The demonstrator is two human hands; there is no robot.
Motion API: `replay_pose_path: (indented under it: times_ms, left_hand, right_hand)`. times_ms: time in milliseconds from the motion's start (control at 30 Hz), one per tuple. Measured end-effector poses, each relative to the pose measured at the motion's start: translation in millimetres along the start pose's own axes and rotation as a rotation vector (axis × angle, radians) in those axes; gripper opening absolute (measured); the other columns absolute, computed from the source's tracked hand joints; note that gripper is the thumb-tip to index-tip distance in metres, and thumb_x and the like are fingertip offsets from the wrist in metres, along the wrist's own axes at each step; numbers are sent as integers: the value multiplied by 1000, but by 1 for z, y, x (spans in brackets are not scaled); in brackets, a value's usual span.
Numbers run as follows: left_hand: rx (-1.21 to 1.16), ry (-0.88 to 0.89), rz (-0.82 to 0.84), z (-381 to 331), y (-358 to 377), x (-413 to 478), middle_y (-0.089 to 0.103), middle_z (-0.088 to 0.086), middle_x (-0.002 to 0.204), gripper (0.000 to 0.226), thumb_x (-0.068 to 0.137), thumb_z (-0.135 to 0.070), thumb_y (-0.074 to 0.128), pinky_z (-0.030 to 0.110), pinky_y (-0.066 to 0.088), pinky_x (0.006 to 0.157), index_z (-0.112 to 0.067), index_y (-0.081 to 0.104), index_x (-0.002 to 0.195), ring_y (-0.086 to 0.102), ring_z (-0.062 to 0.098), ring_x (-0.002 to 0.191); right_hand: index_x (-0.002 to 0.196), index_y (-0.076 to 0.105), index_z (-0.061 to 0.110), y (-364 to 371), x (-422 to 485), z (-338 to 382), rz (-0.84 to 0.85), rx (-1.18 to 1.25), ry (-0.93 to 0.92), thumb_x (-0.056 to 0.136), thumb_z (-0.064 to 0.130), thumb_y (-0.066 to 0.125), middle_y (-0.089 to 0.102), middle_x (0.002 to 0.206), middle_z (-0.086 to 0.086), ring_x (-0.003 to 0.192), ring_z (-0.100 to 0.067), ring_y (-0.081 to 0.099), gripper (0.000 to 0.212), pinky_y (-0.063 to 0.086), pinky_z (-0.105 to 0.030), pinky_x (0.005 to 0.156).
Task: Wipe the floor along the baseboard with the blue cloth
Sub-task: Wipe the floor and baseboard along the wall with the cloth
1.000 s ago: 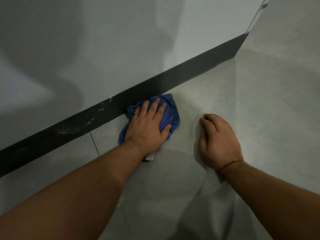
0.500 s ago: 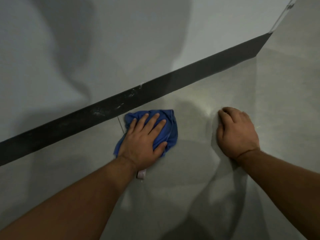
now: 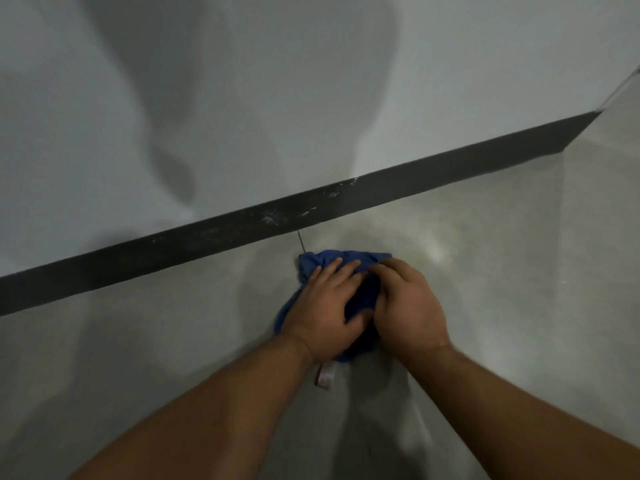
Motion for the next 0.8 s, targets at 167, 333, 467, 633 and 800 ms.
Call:
replay_pose_path:
  times_ms: [167,333,467,633,800]
  left_hand:
    - [-18,-171,-350,72,-57,-57,63,4,138,42,91,-34,58,40,43,112,-15,67,127,53,22,130]
    - [83,-217,-300,108,-49,-89,55,5,147,56,92,-49,50,45,40,115,-16,61,135,48,26,136]
    - [172,-215,-262,109,-46,-86,49,5,154,61,94,-53,45,48,37,118,-18,56,142,42,27,142]
    - [166,-230,-244,110,-46,-86,45,3,157,64,92,-56,44,48,36,119,-19,53,144,37,25,146]
    - [155,-230,-221,109,-46,-86,44,2,158,67,88,-57,48,48,37,119,-20,53,143,36,25,146]
  right_hand:
    - [139,52,25,42,-4,42,140,-59,75,94,43,54,56,126,-6,115,-28,52,48,53,-42,87]
    - [142,33,30,65,12,53,224,-231,99,87,66,55,53,124,-6,113,-29,54,70,57,-44,76]
    - [124,53,23,55,48,24,117,-61,202,98,30,50,63,117,-3,102,-25,64,26,51,-34,78]
    - [114,52,18,17,85,-30,-206,391,515,100,26,55,58,89,1,91,-25,61,16,41,-30,80]
    - [117,46,28,2,118,-29,-276,718,499,98,26,58,62,103,6,103,-19,63,23,48,-32,87]
Point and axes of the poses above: each hand's wrist, its own x-axis towards the middle knuckle, its own y-axis out of the palm, z = x × y, the point moved 8 cm from there along x, towards the middle knuckle
